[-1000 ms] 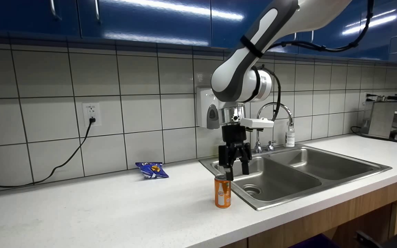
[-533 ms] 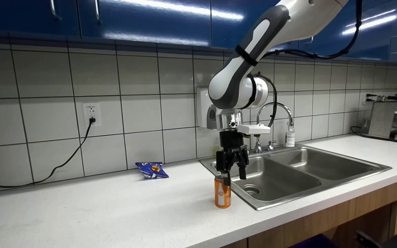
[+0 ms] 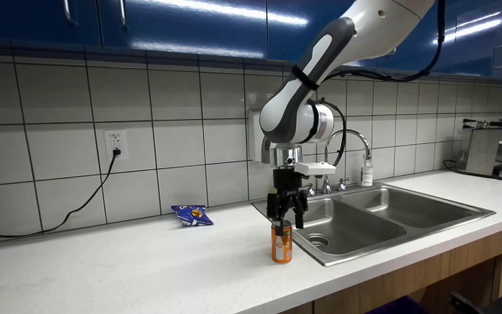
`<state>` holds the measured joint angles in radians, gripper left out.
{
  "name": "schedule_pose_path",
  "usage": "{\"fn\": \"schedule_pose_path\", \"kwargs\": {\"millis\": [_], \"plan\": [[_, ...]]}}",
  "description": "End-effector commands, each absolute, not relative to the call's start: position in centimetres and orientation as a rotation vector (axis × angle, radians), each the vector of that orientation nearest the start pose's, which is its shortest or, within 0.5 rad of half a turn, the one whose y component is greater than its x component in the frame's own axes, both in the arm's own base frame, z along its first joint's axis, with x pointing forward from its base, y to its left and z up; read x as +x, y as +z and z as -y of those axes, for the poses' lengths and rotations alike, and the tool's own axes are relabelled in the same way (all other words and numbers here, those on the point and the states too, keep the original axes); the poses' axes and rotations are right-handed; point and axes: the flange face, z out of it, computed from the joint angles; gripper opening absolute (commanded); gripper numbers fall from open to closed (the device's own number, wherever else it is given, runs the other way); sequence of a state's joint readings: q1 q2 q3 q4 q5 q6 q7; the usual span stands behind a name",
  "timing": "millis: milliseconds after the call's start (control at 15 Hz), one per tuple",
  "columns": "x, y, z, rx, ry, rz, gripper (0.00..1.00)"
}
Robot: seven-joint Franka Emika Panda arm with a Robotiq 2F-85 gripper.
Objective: Place the can of fanta in the left sink
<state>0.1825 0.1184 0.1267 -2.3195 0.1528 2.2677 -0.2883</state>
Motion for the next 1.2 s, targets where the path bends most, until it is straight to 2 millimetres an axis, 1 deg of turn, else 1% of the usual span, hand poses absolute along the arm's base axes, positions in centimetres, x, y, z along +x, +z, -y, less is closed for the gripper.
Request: {"fn": "schedule_pose_path", "kwargs": {"millis": [0, 533, 1133], "plan": [[48.9, 27.7, -15.6, -2.900, 0.198, 0.729, 1.00], [50.2, 27.1, -15.8, -2.909, 0.154, 0.718, 1.00], [50.8, 26.6, -15.8, -2.917, 0.146, 0.708, 1.00]]}}
